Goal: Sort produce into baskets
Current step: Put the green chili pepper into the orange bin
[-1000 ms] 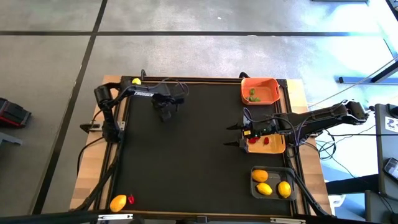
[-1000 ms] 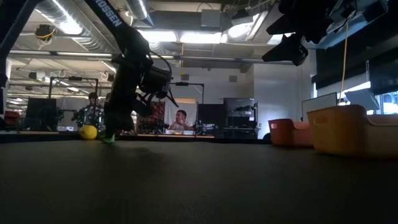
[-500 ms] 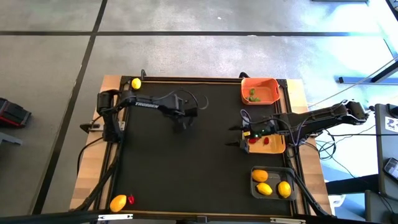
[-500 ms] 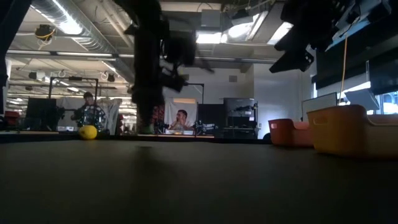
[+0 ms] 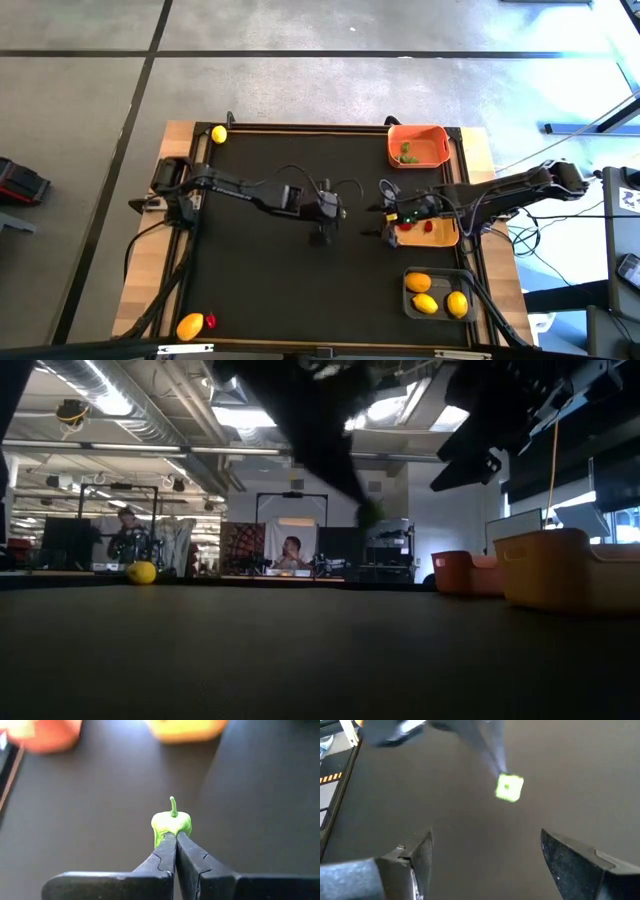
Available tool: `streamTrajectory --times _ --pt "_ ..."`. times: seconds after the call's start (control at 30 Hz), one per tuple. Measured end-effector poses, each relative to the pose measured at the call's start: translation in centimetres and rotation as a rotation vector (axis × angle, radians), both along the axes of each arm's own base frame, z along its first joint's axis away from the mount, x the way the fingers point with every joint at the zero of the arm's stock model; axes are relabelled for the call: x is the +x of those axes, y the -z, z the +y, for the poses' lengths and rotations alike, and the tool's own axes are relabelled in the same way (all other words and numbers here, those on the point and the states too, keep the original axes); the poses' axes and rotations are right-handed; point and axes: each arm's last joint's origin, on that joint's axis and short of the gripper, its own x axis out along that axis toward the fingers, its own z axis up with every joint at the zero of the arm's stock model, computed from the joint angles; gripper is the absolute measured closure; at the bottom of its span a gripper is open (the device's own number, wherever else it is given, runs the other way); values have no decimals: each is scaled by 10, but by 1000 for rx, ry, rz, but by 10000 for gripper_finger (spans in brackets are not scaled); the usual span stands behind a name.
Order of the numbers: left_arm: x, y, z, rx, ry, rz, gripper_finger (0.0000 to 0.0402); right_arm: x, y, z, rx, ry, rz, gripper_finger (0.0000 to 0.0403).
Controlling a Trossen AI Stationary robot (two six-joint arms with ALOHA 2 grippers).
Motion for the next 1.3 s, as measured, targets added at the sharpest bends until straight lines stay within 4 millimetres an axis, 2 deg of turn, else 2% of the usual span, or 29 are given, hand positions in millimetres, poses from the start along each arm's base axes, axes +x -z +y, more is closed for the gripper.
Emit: streamTrajectory --times 0.1,0.27,0.57,0.7,1.07,1.2,1.3 --pt "7 -7 -13 -7 32 -104 400 4 5 1 -4 -1 20 107" --pt "10 -12 -29 -25 69 -183 399 8 10 5 -12 -12 26 107" --pt "14 -18 -39 -49 82 -265 399 19 7 16 -31 -51 -78 116" --pt "14 -18 -39 -66 65 -268 398 21 4 16 -19 -58 -120 162" --pt "14 -19 -39 -67 64 -277 398 21 4 16 -27 -63 -119 351" --pt "14 -19 -39 -69 63 -277 386 21 5 16 -37 -70 -112 391" --pt "14 -19 -38 -77 53 -277 351 21 5 16 -40 -73 -109 398"
